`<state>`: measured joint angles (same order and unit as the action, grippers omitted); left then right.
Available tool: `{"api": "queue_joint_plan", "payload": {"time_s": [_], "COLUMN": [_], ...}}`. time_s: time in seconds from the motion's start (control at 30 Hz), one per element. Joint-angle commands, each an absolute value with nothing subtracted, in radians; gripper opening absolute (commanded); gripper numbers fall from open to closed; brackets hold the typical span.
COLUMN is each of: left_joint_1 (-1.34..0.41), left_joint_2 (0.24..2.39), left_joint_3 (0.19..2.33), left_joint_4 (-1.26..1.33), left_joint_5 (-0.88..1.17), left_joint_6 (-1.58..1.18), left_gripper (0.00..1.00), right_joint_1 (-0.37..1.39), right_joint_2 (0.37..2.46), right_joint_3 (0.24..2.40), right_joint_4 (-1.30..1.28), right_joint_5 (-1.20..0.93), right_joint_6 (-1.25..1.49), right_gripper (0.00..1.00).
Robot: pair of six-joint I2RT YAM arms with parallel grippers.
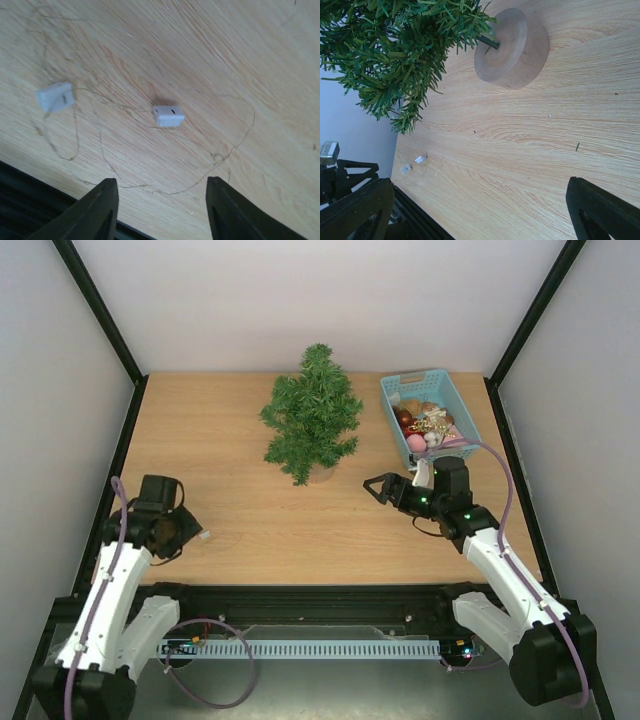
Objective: Decorate the small christmas tree
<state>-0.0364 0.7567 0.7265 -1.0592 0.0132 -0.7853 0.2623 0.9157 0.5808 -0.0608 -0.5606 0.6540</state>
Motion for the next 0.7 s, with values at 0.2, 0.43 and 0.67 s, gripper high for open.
{"api": "queue_joint_plan", "payload": {"time_s": [0.2, 0.43, 0.67], "left_joint_1": [-0.342, -0.343, -0.350], "left_joint_2": [1.120, 1.118, 1.080], "left_joint_3": [0.892, 0.804, 0.638], "left_joint_4": [-1.053, -0.999, -0.890], "left_joint_5": [-0.287, -0.240, -0.175], "left_joint_6": [-0.854, -0.861, -0.928], "left_gripper": [0.67, 0.64, 0.66], "right_joint_1": [0.271, 0.271, 0.275], "right_joint_2": [0.911, 0.908, 0.905], "right_joint_3": [0.597, 0.602, 0.586], "right_joint_4": [-0.057, -0.058, -0.048], "right_joint_5": [-0.606, -0.610, -0.621], "right_joint_6": [0.640, 0.640, 0.640], "right_gripper": [0.95, 0.96, 0.96]}}
